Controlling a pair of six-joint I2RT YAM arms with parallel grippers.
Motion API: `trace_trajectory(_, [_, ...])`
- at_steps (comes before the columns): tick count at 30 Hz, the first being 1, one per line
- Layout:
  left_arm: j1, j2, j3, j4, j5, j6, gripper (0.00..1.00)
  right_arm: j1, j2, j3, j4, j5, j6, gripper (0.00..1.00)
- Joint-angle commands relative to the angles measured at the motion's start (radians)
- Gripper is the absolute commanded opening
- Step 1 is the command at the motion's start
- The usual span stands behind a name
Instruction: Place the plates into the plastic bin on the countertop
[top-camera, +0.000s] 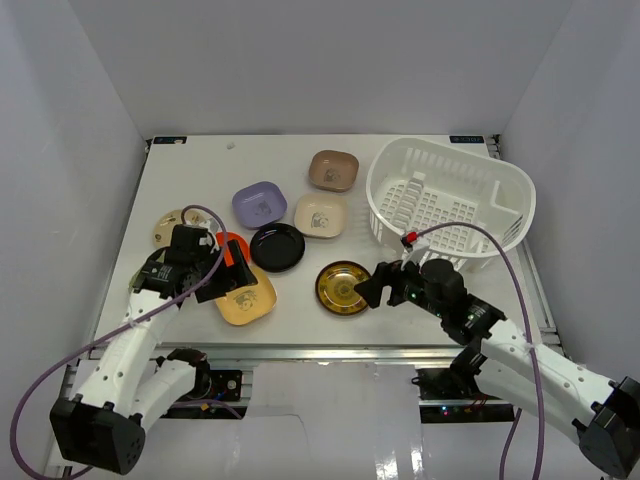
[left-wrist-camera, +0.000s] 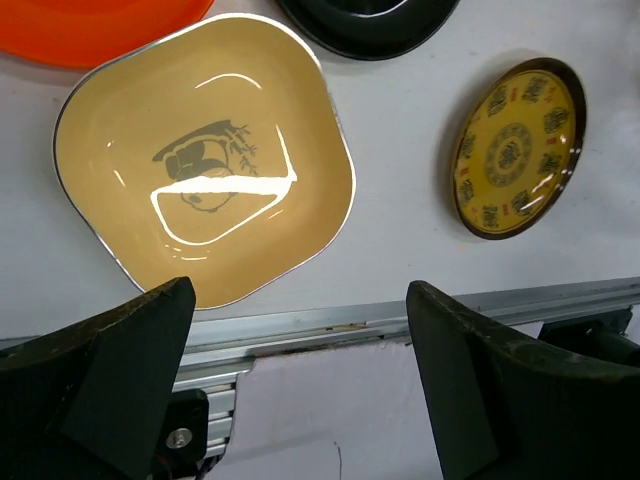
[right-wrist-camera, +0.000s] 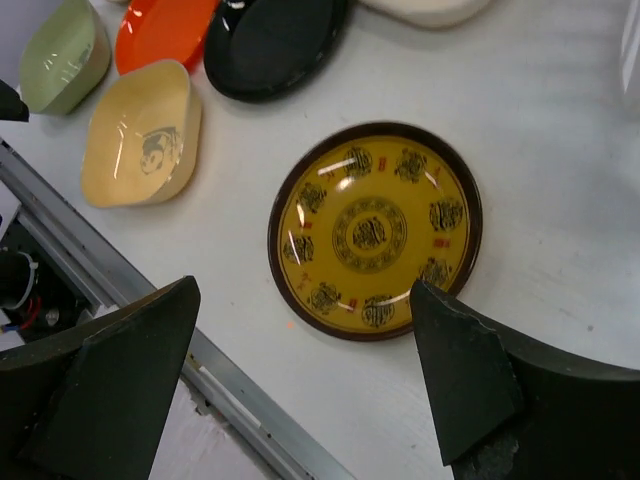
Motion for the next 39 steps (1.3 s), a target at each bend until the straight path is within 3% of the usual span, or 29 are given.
trace_trajectory(1, [-0.013,0.049,0.047,-0.055,-0.058,0.015,0.98,0.037,-0.072,-0.097,0.056,0.082,0.149,0.91])
trace_trajectory(5, [-0.027,0.085,0.041,-0.098,-0.161,-0.005,0.98,0.039,-0.144,-0.172,0.07,0.155,0.203,0.9])
trace_trajectory(11, [-0.027,0.077,0.012,-0.204,-0.373,-0.226,0.88,0.039,-0.173,-0.26,0.153,0.162,0.273,0.86])
trace_trajectory(17, [-0.027,0.126,0.004,-0.257,-0.407,-0.32,0.82,0.039,-0.158,-0.277,0.202,0.161,0.276,0.86])
trace_trajectory(22, [-0.027,0.245,-0.052,-0.143,-0.329,-0.315,0.82,0.039,-0.105,-0.281,0.232,0.191,0.272,0.85])
trace_trajectory(26, [-0.024,0.293,-0.066,-0.054,-0.338,-0.321,0.75,0.039,-0.042,-0.304,0.291,0.19,0.315,0.84])
trace_trajectory(36, [-0.022,0.333,-0.098,0.007,-0.289,-0.308,0.35,0.039,0.173,-0.408,0.544,0.234,0.506,0.82])
trace_trajectory(39, [-0.022,0.332,-0.103,0.018,-0.263,-0.291,0.17,0.039,0.271,-0.402,0.613,0.236,0.54,0.77])
